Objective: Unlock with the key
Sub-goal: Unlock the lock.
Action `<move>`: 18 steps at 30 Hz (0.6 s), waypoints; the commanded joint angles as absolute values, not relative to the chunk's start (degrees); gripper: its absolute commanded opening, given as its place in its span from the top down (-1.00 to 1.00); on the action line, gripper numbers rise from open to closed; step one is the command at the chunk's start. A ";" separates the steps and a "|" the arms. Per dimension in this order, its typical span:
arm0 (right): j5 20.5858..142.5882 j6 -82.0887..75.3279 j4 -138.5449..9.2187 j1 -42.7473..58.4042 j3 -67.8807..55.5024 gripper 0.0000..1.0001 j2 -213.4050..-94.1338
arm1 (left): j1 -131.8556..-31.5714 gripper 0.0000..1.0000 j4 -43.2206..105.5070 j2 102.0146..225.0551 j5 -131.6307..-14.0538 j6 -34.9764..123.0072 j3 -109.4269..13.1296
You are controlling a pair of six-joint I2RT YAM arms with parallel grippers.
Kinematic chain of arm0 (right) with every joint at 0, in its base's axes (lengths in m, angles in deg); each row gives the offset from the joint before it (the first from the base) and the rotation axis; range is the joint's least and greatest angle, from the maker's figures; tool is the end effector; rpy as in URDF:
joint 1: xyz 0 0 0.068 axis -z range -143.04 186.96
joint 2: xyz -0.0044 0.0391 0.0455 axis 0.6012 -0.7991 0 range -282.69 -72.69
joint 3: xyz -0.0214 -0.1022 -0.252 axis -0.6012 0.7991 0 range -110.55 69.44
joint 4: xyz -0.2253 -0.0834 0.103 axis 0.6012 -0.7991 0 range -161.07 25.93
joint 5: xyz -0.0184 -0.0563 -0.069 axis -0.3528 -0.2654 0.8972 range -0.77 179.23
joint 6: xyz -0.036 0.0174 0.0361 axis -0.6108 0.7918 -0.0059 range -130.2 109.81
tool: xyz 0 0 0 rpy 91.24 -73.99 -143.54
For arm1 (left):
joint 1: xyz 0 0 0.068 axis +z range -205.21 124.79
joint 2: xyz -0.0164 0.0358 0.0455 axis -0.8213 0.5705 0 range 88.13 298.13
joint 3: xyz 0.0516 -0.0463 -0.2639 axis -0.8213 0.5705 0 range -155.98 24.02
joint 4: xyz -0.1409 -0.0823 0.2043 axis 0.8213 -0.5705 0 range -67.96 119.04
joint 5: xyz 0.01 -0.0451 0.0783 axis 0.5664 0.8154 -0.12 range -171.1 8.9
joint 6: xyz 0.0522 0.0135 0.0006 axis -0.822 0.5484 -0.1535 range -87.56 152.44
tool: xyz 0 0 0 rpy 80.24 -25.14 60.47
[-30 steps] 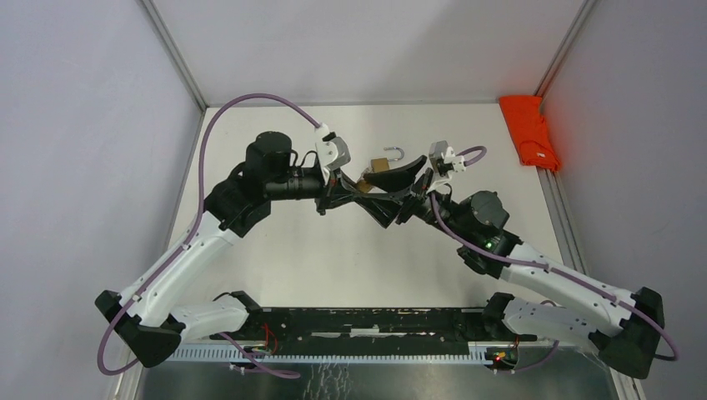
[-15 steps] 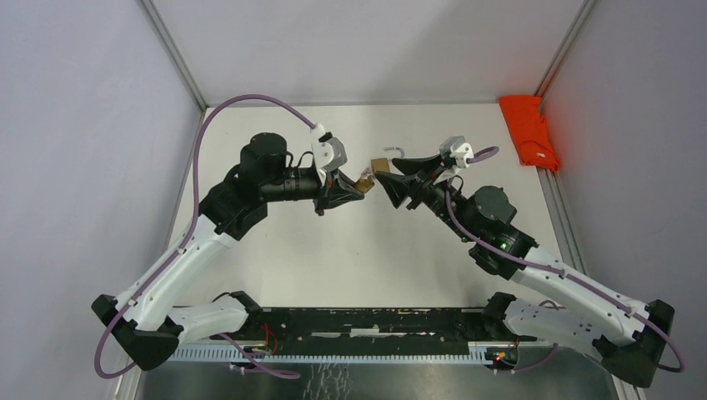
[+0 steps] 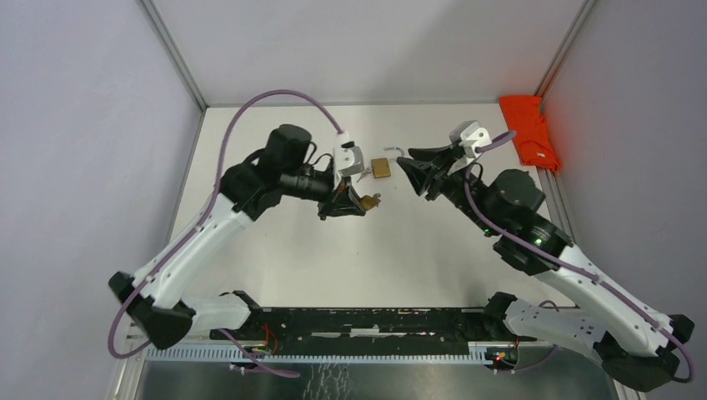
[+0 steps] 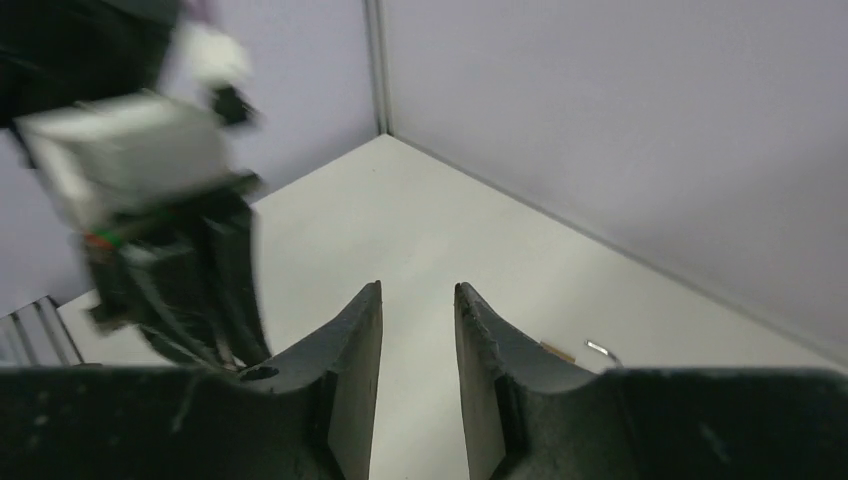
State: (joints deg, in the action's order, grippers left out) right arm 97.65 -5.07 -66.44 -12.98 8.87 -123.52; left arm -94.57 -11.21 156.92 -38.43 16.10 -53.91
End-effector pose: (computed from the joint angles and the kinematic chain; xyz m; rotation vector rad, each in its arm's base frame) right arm 0.1281 0.1442 0.4327 -0.4478 1.4101 0.6789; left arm 0.1722 -0.1726 0.4061 1.3679 1.6139 -1.0236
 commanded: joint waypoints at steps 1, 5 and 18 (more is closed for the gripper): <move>87.25 -9.69 -82.60 -12.68 1.04 0.25 -123.96 | -94.73 0.95 -29.28 165.31 -34.05 5.26 -62.39; 72.84 -8.27 -82.95 -12.70 4.55 0.29 -124.39 | -94.71 0.96 -30.90 169.76 -35.69 4.93 -64.53; 56.43 -9.69 -76.31 -10.50 14.72 0.28 -121.76 | -94.68 0.96 -30.95 162.44 -30.65 4.28 -60.29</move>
